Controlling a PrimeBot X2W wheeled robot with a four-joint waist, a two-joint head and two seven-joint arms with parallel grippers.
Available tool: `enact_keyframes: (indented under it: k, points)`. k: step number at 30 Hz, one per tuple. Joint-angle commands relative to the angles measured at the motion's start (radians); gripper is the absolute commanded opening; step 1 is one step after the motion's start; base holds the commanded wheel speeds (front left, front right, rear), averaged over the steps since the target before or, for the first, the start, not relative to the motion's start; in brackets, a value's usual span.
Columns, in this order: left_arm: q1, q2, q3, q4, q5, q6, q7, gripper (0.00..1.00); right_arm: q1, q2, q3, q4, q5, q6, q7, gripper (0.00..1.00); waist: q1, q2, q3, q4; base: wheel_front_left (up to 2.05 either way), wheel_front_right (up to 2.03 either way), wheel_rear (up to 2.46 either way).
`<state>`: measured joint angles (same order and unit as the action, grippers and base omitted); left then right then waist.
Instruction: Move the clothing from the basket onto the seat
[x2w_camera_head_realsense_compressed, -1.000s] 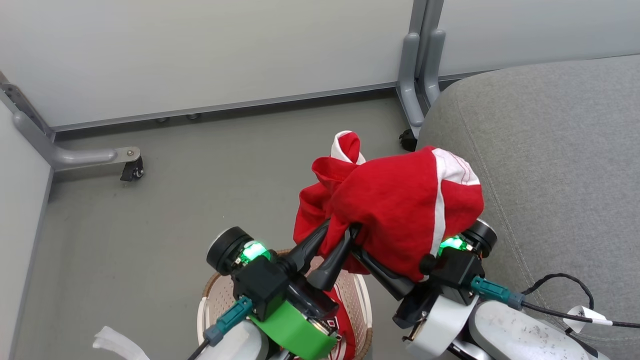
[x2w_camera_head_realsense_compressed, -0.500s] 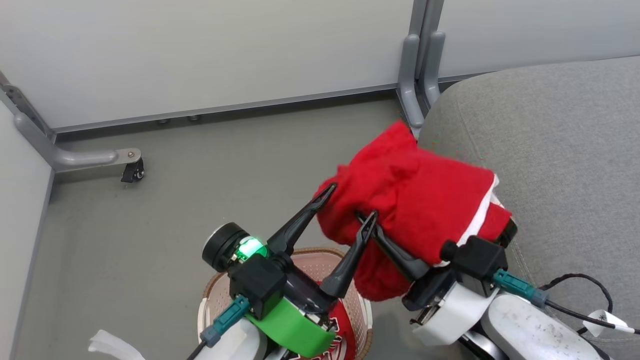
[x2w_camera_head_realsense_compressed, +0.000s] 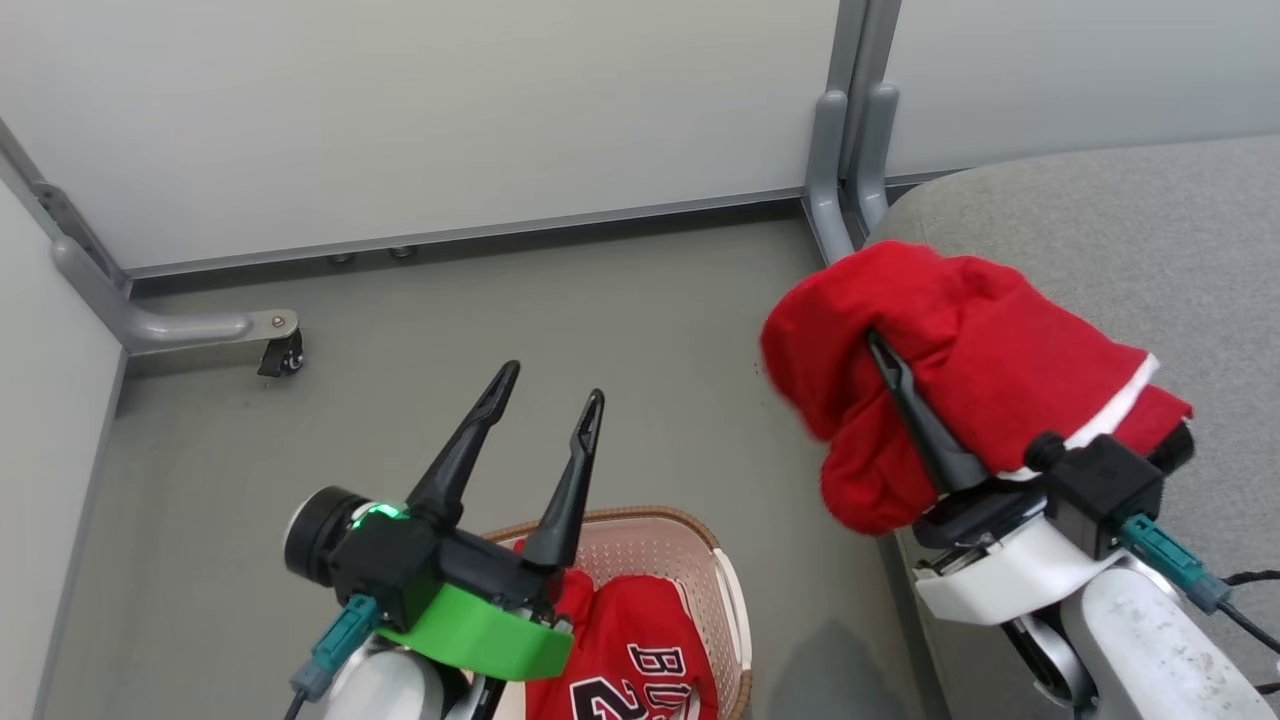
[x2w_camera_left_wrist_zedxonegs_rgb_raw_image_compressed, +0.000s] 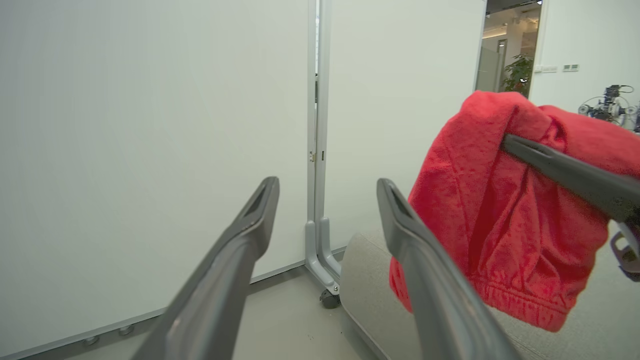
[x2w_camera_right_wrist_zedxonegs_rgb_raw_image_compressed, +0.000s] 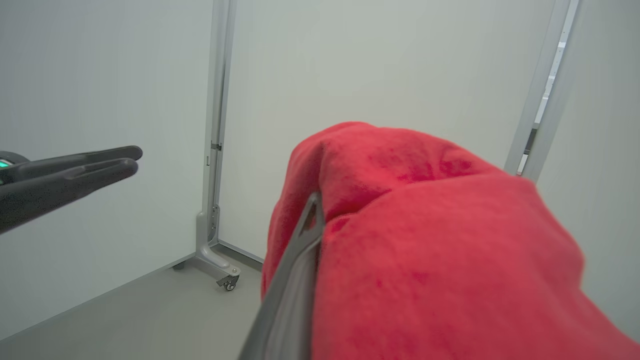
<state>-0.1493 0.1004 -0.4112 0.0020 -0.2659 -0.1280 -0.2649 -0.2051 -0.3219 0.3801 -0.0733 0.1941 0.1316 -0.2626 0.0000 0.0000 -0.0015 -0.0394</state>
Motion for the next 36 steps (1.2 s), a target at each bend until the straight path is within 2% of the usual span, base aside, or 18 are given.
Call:
enact_keyframes:
  k: [1, 10, 16, 25, 36]
  points:
    - [0.030, -0.008, 0.024, 0.002, 0.014, -0.003, 0.001, 1.00, 0.024, 0.014, -0.034, -0.009, -0.013, -0.002, -0.003, 0.00, 0.0000, 0.0000, -0.006, 0.008, 0.00, 0.00, 0.00]
    - [0.144, -0.044, 0.208, 0.037, 0.087, -0.003, 0.001, 1.00, 0.121, 0.076, -0.234, -0.003, -0.075, -0.002, -0.003, 0.00, 0.0000, 0.0000, -0.019, 0.039, 0.00, 0.00, 0.00]
    - [0.192, -0.049, 0.279, 0.087, 0.059, 0.007, 0.001, 1.00, 0.165, 0.117, -0.327, 0.019, -0.111, -0.002, -0.003, 0.00, 0.0000, 0.0000, -0.023, 0.054, 0.00, 0.00, 0.00]
    - [0.227, -0.049, 0.297, 0.115, 0.053, 0.042, 0.001, 1.00, 0.178, 0.166, -0.390, 0.029, -0.116, -0.002, -0.003, 0.00, 0.0000, 0.0000, -0.020, 0.058, 0.00, 0.00, 0.00]
    - [0.221, -0.049, 0.282, 0.116, 0.047, 0.056, 0.001, 1.00, 0.170, 0.173, -0.391, 0.033, -0.110, -0.002, -0.003, 0.00, 0.0000, 0.0000, -0.019, 0.056, 0.00, 0.00, 0.00]
